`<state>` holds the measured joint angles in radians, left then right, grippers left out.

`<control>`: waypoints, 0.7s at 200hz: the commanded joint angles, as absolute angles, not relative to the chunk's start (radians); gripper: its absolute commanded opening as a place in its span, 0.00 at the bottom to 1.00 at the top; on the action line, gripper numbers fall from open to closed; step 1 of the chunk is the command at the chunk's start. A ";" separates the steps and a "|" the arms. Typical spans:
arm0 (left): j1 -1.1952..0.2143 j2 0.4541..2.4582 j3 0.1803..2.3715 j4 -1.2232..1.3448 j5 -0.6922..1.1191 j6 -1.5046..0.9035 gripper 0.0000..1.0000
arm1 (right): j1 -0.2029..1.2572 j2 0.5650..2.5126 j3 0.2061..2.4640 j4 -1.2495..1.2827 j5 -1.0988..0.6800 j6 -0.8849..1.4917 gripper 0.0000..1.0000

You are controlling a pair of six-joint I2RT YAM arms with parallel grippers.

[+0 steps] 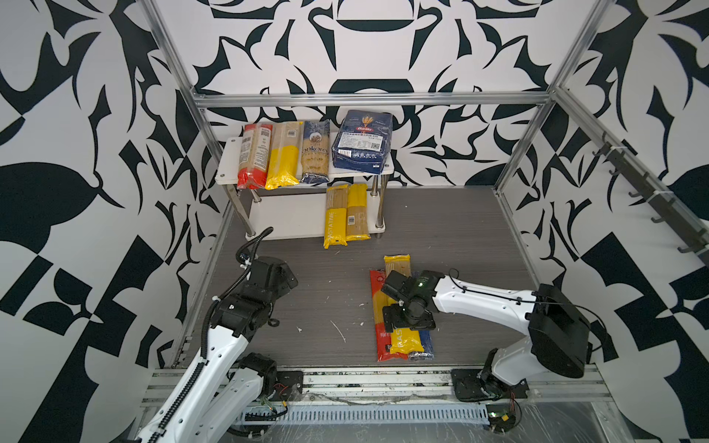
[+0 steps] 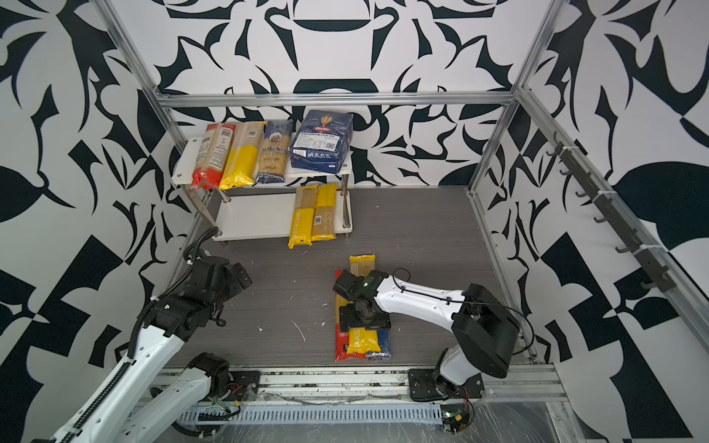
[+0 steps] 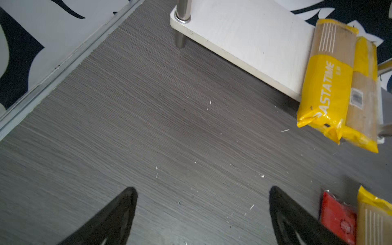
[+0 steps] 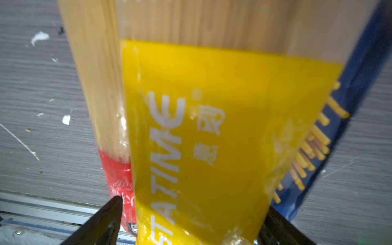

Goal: Arrange pasta packages on shelves
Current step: Pick up the pasta bag from the pasta bags.

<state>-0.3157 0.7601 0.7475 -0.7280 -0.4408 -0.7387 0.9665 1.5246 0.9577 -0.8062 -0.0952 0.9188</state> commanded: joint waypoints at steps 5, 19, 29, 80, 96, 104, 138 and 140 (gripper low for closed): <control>-0.235 0.776 0.789 -0.699 -0.349 -0.689 0.99 | 0.974 1.537 0.937 -0.814 -0.073 0.973 0.89; -0.200 0.791 0.796 -0.682 -0.326 -0.670 0.99 | 0.976 1.548 0.913 -0.798 -0.078 0.987 0.83; -0.184 0.801 0.801 -0.673 -0.321 -0.659 0.99 | 0.976 1.558 0.894 -0.785 -0.081 0.993 0.74; -0.139 0.825 0.835 -0.633 -0.337 -0.614 0.99 | 0.976 1.475 0.866 -0.733 -0.088 0.986 0.25; -0.112 0.831 0.853 -0.636 -0.340 -0.600 0.99 | 0.974 1.414 0.867 -0.703 -0.099 0.960 0.02; -0.094 0.831 0.858 -0.632 -0.331 -0.595 0.99 | 0.971 1.392 0.864 -0.683 -0.114 0.950 0.00; -0.048 0.824 0.853 -0.618 -0.297 -0.593 0.99 | 0.957 1.336 0.865 -0.647 -0.142 0.928 0.00; -0.046 0.823 0.852 -0.617 -0.296 -0.592 0.99 | 0.956 1.335 0.866 -0.647 -0.142 0.926 0.00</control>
<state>-0.0692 0.8307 0.8360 -0.6281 -0.3191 -0.6086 0.9653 1.3941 0.8478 -0.6968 -0.1448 0.9623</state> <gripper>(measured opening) 0.992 0.201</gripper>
